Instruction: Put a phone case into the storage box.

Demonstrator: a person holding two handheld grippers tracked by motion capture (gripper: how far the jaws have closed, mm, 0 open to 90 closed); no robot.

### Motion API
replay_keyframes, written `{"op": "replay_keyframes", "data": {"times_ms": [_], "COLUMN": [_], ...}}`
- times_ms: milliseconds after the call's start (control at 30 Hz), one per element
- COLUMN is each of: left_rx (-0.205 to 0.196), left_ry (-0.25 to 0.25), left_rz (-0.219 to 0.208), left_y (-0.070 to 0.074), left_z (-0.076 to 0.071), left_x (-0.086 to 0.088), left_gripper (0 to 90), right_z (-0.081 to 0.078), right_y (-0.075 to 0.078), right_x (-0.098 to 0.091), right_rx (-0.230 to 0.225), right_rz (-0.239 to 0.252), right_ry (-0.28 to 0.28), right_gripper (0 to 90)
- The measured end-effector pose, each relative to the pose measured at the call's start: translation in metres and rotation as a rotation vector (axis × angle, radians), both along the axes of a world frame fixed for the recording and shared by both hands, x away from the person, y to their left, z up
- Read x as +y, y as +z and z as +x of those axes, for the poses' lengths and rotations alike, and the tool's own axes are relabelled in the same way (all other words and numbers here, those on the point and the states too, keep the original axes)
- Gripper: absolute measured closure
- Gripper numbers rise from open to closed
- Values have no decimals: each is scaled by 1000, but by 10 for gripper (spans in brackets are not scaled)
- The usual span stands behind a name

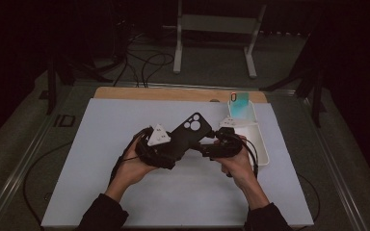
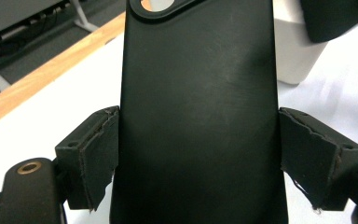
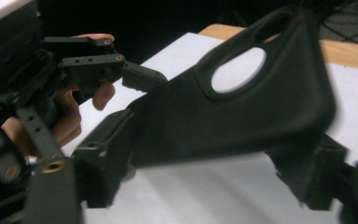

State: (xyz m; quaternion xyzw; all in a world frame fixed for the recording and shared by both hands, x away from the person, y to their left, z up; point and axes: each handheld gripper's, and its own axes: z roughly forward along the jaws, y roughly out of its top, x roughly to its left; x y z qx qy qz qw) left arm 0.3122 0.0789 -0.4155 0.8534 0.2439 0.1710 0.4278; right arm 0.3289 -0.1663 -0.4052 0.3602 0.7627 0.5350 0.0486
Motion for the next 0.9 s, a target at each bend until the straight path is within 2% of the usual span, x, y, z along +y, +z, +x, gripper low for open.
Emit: {"op": "replay_keyframes", "data": {"times_ms": [133,367,567,600,900], "left_rx": [-4,-12,-10,2,4], "left_ry": [0,4,2,-6,6], "left_rz": [-19,-35,-35,-37,8], "left_y": [0,-1,-5,-5,-8], "left_z": [-1,-3,-4,-3,-4], "left_x": [-4,-8,-11,-11,-17], "left_gripper": [171,170,170,170,160], "right_z": [2,5,6,6,3], "right_y": [-1,-3,-3,-3,-4], "right_x": [5,7,10,10,17], "right_rx": [32,81,99,99,90], "right_rz": [9,74,113,122,118], "right_ry": [-2,6,25,28,49], "right_gripper": [386,560,711,742,851]}}
